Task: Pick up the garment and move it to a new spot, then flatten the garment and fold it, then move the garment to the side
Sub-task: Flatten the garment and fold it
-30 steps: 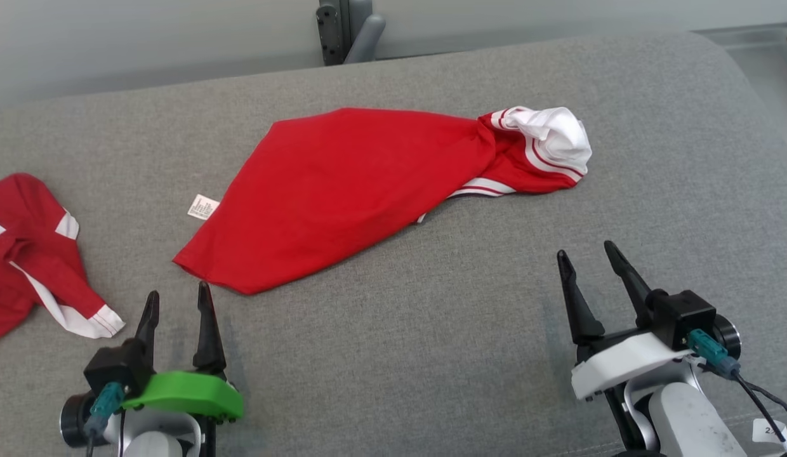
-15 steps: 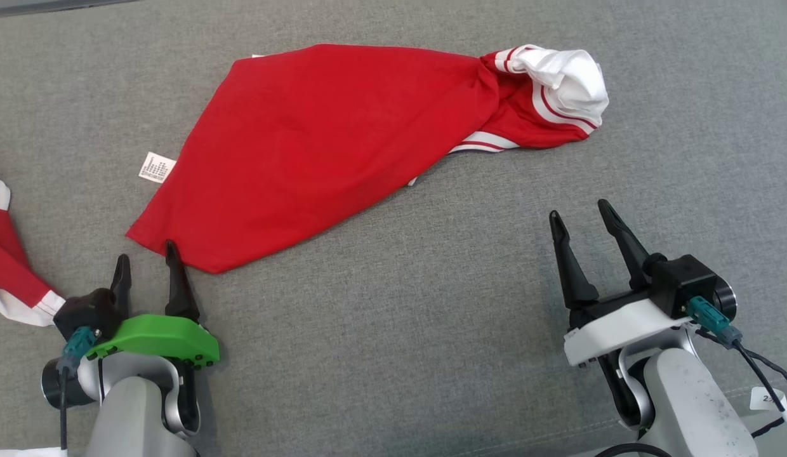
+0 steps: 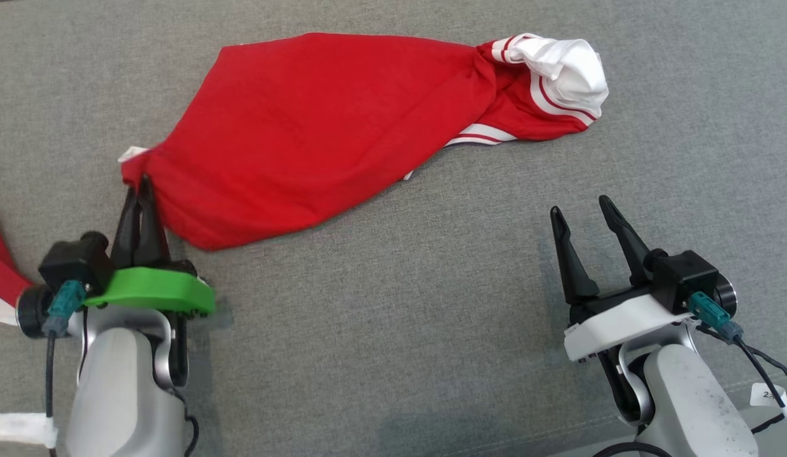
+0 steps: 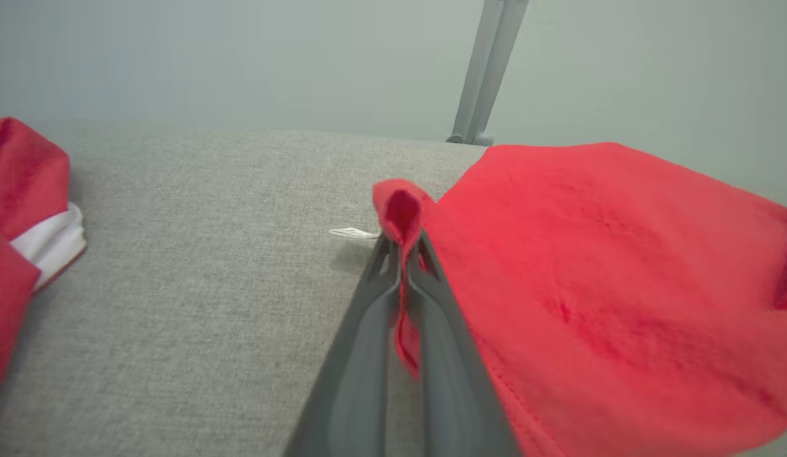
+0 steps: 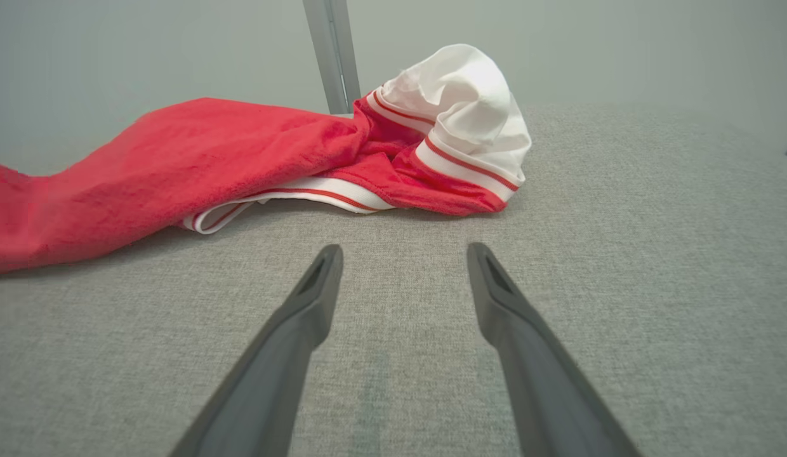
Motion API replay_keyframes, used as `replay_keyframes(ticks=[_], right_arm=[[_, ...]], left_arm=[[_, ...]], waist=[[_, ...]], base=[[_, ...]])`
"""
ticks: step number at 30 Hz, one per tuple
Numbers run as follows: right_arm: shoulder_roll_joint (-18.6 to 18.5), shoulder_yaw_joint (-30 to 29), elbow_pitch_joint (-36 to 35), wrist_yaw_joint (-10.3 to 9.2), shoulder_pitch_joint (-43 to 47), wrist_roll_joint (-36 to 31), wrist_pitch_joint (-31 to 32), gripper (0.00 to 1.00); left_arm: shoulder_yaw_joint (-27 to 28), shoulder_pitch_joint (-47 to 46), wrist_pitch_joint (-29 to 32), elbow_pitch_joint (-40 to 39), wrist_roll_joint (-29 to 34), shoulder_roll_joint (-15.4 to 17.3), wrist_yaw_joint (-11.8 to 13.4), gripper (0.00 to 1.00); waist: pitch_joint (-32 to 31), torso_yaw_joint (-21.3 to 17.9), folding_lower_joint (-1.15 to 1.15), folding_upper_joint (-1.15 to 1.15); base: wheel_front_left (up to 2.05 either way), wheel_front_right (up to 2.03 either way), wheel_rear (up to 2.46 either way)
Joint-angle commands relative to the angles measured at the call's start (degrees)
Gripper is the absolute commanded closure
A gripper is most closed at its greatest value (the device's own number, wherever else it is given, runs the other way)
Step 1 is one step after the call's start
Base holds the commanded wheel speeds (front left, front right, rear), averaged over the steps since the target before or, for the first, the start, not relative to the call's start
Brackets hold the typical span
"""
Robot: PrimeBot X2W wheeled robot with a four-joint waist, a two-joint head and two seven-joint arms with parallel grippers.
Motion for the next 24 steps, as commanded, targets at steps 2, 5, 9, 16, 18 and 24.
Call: replay_keyframes(ticks=[2, 5, 9, 16, 18, 24], right_arm=[[0.20, 0.03, 0.01, -0.04, -0.77, 0.21, -0.11, 0.00], [0.64, 0.39, -0.06, -0.04, -1.30, 0.52, -0.11, 0.00], [0.95, 0.79, -0.14, -0.04, -1.70, 0.85, -0.11, 0.00], [1.28, 1.00, 0.25, -0.04, -2.31, 1.74, -0.11, 0.00], [1.39, 1.30, 0.26, -0.04, -2.33, 1.81, -0.11, 0.00], [1.57, 0.97, 0.28, -0.04, -2.76, 2.27, -0.11, 0.00]], left_arm=[[0.33, -2.65, 0.00, -3.94, 1.95, 0.21, -0.91, 1.00], [0.03, -8.13, 0.00, -7.87, 4.94, 1.73, -2.28, 1.00], [-1.25, -15.41, 0.00, -7.45, 6.62, 4.80, -3.14, 1.00], [-4.55, -27.89, 0.01, 0.47, 8.46, 11.19, -3.64, 1.00], [-5.26, -30.16, 0.00, 3.88, 8.23, 12.46, -3.71, 0.65], [-4.12, -29.61, 0.00, 8.15, 7.05, 12.12, -2.94, 0.00]], waist=[[0.22, 0.08, 0.00, -0.01], [0.80, -0.18, 0.00, -0.01], [1.68, -1.11, 0.00, -0.01], [3.63, -3.38, 0.00, -0.01], [3.98, -4.09, 0.00, -0.01], [4.35, -4.49, 0.00, -0.01]], base=[[0.00, 0.00, 0.00], [0.00, 0.00, 0.00], [0.00, 0.00, 0.00], [0.00, 0.00, 0.00], [0.00, 0.00, 0.00], [0.00, 0.00, 0.00]])
